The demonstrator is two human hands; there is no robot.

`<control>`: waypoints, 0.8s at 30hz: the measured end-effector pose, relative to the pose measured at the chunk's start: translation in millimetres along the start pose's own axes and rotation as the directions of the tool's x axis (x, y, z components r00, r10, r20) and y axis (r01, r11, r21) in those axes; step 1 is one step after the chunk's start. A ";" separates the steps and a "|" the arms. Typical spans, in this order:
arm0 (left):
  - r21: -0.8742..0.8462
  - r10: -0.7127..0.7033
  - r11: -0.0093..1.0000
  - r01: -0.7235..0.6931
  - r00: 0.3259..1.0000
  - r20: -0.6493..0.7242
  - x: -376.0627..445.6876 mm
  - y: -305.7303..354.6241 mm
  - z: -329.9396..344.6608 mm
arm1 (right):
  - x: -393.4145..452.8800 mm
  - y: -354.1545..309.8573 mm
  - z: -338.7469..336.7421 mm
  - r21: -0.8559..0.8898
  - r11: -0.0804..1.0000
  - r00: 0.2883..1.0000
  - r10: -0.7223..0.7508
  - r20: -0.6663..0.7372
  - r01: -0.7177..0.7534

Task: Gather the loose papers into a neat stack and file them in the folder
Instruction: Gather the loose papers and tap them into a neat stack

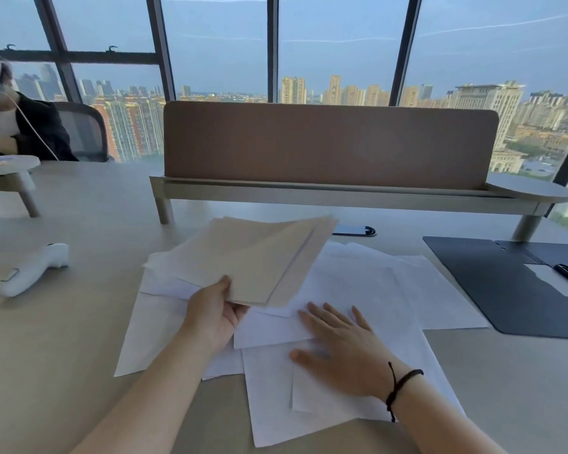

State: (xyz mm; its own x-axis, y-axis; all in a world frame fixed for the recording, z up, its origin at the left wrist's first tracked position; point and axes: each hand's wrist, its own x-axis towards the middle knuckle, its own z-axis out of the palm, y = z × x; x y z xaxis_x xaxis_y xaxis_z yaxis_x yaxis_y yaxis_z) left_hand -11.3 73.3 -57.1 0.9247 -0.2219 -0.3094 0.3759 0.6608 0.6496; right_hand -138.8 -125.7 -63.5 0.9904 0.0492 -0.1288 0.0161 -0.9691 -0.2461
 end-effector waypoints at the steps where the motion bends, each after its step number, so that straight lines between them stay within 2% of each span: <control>1: 0.004 -0.017 1.000 0.017 1.000 0.018 -1.2 -1.3 1.9 | -2.9 -0.3 -1.6 0.047 0.999 1.000 -0.018 0.014 0.018; 3: 0.034 -0.040 0.999 0.039 0.999 0.030 -1.5 -1.7 2.5 | -7.9 -0.6 -6.0 0.214 0.977 0.999 -0.024 -0.023 0.028; 5: 0.074 -0.032 0.997 0.029 0.999 0.037 0.0 -1.1 2.2 | -11.2 6.2 -13.3 0.324 0.945 0.978 0.095 -0.184 -0.031; 7: 0.118 -0.021 0.993 0.017 0.999 0.035 -0.1 -1.9 1.8 | -13.2 22.2 -19.8 0.267 0.952 0.910 0.236 -0.340 -0.147; 8: 0.119 -0.024 0.993 0.020 0.999 0.033 -0.3 -2.4 1.1 | -14.1 30.8 -21.0 0.226 0.953 0.900 0.272 -0.340 -0.202; 10: 0.045 -0.045 0.998 0.043 0.998 0.048 -1.0 -0.6 -1.3 | -13.0 40.9 -17.9 0.156 0.962 0.943 0.255 -0.216 -0.224; 13: -0.091 -0.036 0.995 0.041 0.998 0.047 0.3 4.7 -5.5 | -6.6 32.7 -8.3 0.061 0.994 0.988 0.094 -0.119 -0.087; 16: -0.178 -0.009 0.984 0.016 0.999 0.040 2.0 7.1 -7.0 | 9.4 13.0 -9.4 -0.001 1.000 0.995 -0.021 -0.097 0.021; 21: -0.234 -0.036 0.972 0.037 0.999 0.009 -6.6 4.5 -2.9 | 41.2 -11.9 -22.7 0.034 0.999 0.989 -0.040 0.143 0.035; 24: -0.208 -0.045 0.977 0.051 0.998 0.032 -7.1 5.4 -3.5 | 49.6 -17.7 -30.1 -0.001 0.999 0.971 -0.044 0.236 0.046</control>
State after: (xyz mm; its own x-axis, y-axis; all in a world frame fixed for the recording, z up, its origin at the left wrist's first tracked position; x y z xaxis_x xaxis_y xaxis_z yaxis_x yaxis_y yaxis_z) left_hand -16.0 80.9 -53.7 0.9081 -0.2744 -0.3161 0.4018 0.7834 0.4742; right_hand -85.8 -113.4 -36.7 0.9283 0.1480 -0.3412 0.0619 -0.9661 -0.2507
